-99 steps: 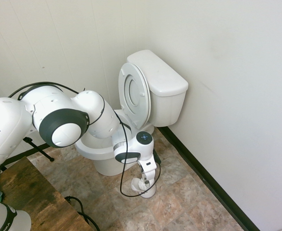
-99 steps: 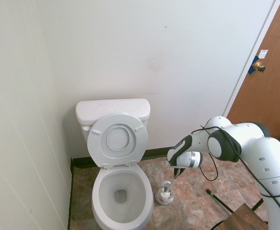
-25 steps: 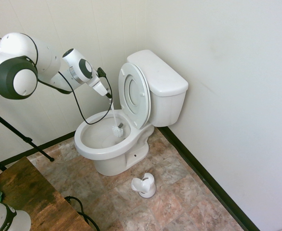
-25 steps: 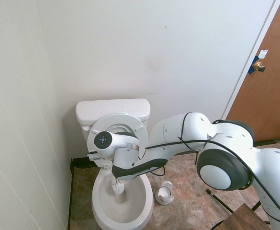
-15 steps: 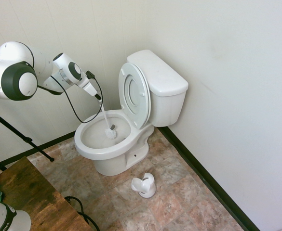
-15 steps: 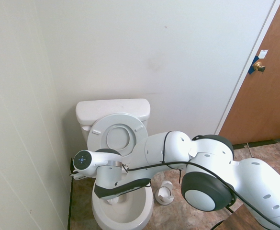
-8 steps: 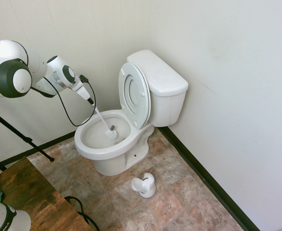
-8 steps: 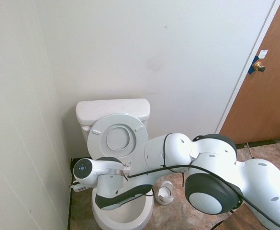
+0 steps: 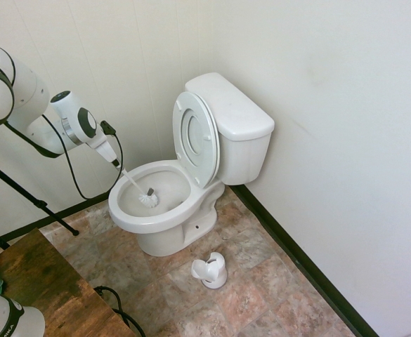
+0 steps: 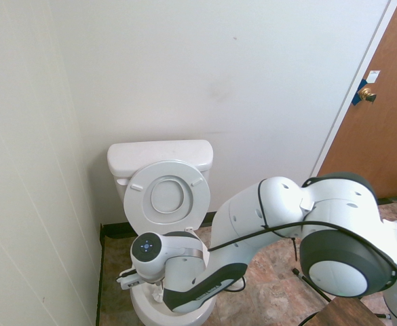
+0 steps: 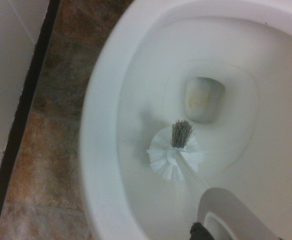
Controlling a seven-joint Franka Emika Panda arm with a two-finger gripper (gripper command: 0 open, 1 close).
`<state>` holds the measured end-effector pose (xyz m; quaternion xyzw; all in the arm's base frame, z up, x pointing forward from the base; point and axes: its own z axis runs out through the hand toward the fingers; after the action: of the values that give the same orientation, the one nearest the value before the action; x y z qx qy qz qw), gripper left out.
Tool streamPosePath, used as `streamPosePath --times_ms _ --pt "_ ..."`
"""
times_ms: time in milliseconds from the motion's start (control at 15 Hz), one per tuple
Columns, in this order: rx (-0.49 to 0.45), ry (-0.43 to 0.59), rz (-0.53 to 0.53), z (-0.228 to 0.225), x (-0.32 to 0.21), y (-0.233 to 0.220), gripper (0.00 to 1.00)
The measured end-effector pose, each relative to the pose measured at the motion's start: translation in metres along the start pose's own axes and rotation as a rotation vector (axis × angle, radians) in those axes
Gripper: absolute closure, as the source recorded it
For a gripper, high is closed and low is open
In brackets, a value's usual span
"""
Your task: Clean the toilet
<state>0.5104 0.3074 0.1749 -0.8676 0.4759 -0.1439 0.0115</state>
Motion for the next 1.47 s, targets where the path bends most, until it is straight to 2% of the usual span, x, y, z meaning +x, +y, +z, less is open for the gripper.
streamPosePath --times_ms 333,733,1200,1467 --pt "-0.001 -0.008 0.076 0.006 0.062 0.047 1.00" --pt "0.007 0.009 0.170 0.021 0.145 0.062 1.00" --pt "0.017 0.047 0.218 0.024 0.198 0.006 1.00" --pt "0.031 0.087 0.170 0.011 0.175 -0.044 1.00"
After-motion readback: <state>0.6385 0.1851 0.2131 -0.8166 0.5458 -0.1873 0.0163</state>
